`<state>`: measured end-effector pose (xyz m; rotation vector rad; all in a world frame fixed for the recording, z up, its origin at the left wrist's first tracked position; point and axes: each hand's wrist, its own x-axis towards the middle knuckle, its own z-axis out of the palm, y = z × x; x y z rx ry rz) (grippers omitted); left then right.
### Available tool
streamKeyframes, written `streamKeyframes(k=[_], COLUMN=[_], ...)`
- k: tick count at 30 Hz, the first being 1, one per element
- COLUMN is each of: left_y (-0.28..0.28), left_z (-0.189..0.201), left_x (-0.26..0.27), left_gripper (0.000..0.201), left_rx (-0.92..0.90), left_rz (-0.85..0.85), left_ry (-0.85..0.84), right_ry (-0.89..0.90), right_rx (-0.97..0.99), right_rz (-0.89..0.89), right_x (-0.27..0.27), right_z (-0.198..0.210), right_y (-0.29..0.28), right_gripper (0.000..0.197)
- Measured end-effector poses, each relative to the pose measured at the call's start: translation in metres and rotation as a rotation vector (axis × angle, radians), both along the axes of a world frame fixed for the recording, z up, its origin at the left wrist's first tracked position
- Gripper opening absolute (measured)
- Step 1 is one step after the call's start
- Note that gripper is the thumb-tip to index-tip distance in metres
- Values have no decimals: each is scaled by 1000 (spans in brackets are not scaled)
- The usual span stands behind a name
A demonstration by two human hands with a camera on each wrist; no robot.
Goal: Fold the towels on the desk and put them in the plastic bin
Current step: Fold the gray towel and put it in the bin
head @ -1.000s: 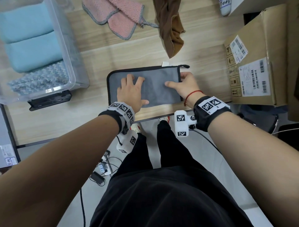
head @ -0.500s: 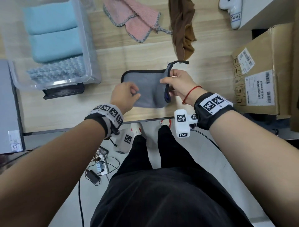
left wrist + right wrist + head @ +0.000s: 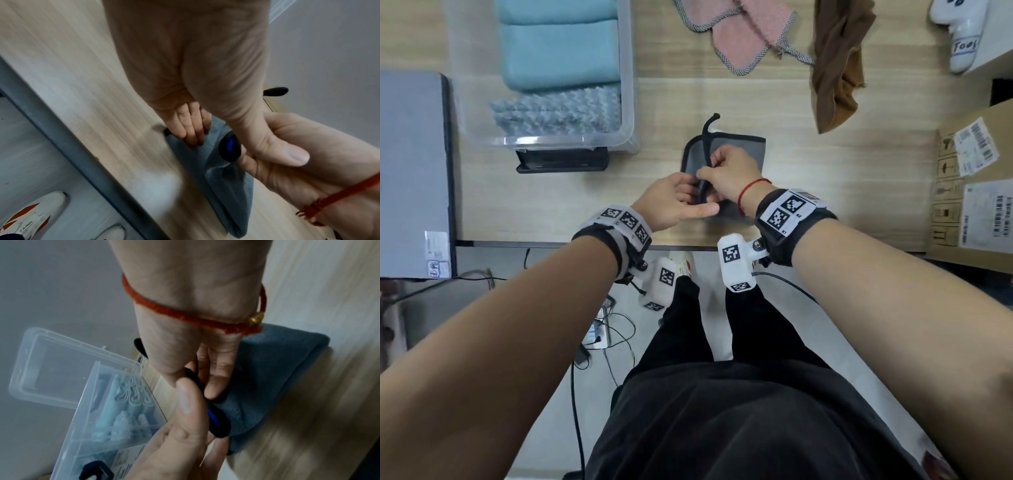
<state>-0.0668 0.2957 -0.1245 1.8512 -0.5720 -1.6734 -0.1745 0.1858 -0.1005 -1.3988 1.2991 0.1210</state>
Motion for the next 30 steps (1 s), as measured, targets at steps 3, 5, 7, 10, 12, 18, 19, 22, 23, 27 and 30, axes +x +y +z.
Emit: streamKeyframes(k=[3,5,7,10,12,18,19,22,23,27,30], left_y=[-1,-1,-1,-4,-8,-9,-9,-12,-14,-16,-18], left_z=[0,-1,-2,1,2,4,5,8,10,12,15], left_x=[2,3,4,2,1,2,1,0,-2,-6,-12], left_gripper=[68,60,58,45,38,36,36,28,34,37,29], left_rx=[-5,-13,-18,30,70,164,178,227,232,270,193], left_rz=[3,-6,30,54,5,-110,-113,-152,-176,-92,79], left_ry=[-4,-27,-39,-131,-318,-725,-735,-684,-654,-463,-277], right_ry=[-4,-55,-92,-66,-16,69,65,77,86,101,117], right_rx=[0,74,169,103,-56,-336,-399,-511,-517,-534,-537], right_rz=[12,17,39,68,134,441,502,680,721,770,817], right_x=[6,9,10,1,-10,-46,-50,-59,-61,-66,-66], right_z=[-2,-3,-2,-4,-6,-9,-9,-13,-14,-17,-15], right_y=[1,2,3,0,-5,-11,-10,-3,0,5,6], right_gripper=[19,17,16,12,7,20,23,37,44,72,85])
